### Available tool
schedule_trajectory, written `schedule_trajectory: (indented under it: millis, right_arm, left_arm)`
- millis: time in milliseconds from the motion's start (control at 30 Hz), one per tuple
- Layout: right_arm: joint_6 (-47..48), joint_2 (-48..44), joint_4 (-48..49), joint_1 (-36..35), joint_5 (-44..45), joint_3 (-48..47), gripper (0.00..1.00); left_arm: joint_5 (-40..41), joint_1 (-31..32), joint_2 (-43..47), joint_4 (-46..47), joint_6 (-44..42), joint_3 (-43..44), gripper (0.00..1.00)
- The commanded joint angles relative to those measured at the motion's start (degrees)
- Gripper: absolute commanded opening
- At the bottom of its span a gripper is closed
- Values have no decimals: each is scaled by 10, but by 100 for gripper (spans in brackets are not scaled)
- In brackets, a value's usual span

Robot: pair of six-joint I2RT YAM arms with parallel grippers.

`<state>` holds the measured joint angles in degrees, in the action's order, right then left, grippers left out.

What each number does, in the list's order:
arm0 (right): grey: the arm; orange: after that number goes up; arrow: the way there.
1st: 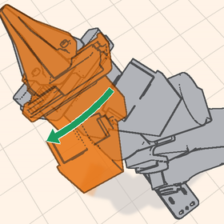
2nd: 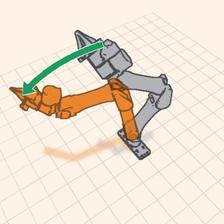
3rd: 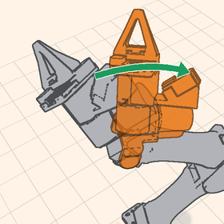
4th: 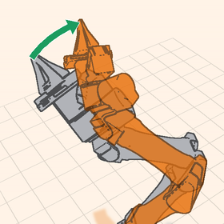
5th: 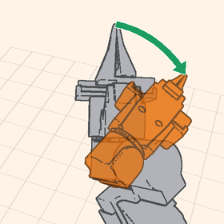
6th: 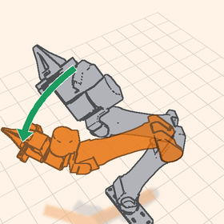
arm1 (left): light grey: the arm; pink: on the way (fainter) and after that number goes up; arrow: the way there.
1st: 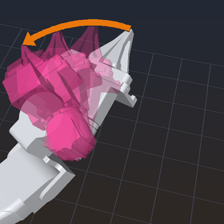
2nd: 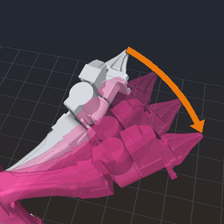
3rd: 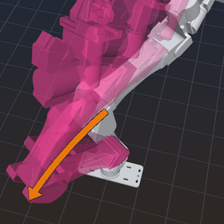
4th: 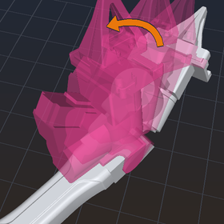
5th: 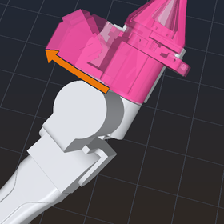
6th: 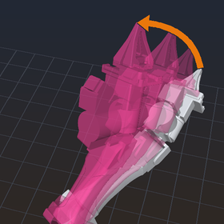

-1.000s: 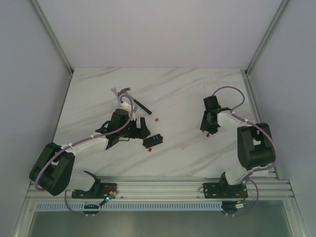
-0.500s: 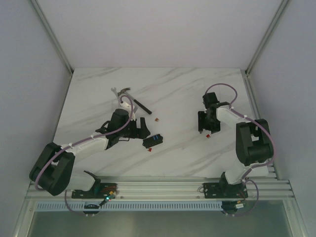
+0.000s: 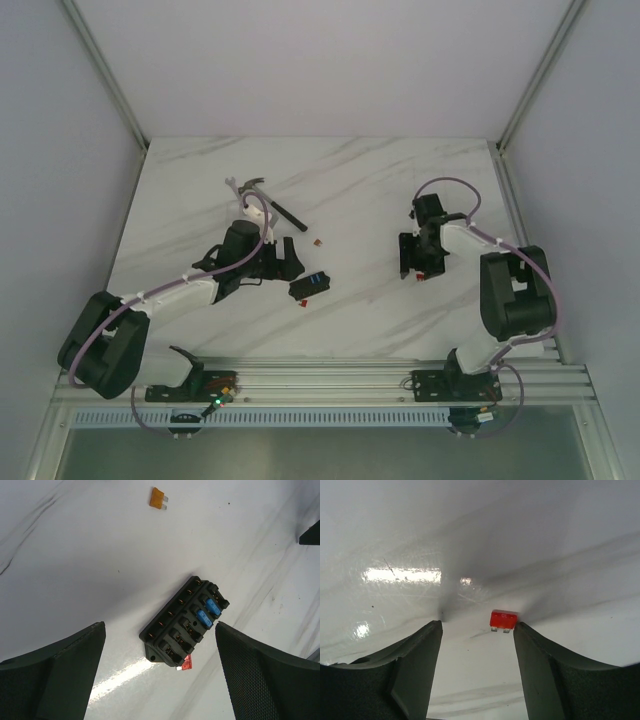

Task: Snap on the fuse box
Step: Adjust the fuse at the center of the board.

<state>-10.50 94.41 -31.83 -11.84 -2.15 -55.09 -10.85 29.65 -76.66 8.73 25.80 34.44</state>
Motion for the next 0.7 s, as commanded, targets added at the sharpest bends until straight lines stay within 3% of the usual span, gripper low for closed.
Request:
schedule_trajectory:
  millis: [0, 267, 667]
  right_arm:
    - [-11, -11, -21, 0, -24, 20, 66]
    - [-55, -20, -24, -2, 72, -7, 55]
    - [-69, 0, 9, -3, 77, -13, 50]
  left_arm:
    - [-4, 1, 12, -9, -6, 3, 100]
    - [-5, 1, 13, -9, -2, 4, 100]
    - [-2, 2, 13, -19, -2, 7, 100]
